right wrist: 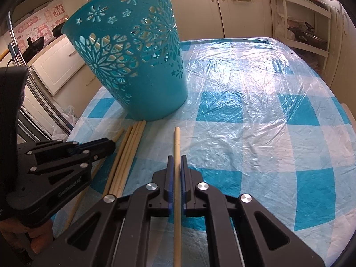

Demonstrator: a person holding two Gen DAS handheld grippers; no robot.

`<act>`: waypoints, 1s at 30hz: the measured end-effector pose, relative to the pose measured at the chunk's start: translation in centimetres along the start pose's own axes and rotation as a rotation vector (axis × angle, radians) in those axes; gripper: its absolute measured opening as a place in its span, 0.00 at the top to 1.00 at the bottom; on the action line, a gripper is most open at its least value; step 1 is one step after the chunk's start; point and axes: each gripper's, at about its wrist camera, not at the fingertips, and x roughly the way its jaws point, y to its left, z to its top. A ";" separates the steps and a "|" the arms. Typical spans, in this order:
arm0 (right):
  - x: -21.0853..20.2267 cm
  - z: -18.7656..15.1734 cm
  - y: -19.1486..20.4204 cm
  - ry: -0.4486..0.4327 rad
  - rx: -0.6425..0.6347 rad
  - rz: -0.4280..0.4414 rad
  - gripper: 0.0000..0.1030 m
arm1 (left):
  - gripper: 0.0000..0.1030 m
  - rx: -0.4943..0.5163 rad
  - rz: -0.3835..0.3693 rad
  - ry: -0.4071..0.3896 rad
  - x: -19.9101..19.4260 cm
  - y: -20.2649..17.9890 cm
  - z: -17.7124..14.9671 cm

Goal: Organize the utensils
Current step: 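Lift a chopstick with the left tool and carry it over the basket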

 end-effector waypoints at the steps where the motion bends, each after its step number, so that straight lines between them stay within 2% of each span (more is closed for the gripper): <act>1: 0.0 0.0 0.0 0.000 -0.001 0.000 0.93 | 0.95 0.001 0.001 0.001 -0.3 -0.1 -0.2; 9: 0.0 -0.1 0.2 -0.003 -0.003 0.014 0.89 | 0.95 0.024 -0.033 -0.057 -4.8 -0.9 -1.8; 15: 0.0 -0.1 -0.1 -0.004 0.013 0.030 0.89 | 0.95 0.047 -0.064 -0.128 -9.2 -1.3 -2.5; 18: -0.1 -0.2 -0.1 -0.006 0.009 0.042 0.85 | 0.95 0.041 -0.093 -0.174 -11.5 -1.3 -2.5; 21: -0.2 -0.2 0.1 -0.008 -0.005 0.047 0.80 | 0.95 0.018 -0.152 -0.242 -14.0 -0.7 -2.1; 26: -0.2 -0.3 0.7 -0.009 -0.031 0.051 0.72 | 0.95 -0.058 -0.257 -0.428 -18.4 1.2 -0.5; 30: -0.2 -0.3 0.6 -0.008 -0.026 0.061 0.71 | 0.95 -0.138 -0.285 -0.558 -20.6 2.4 1.4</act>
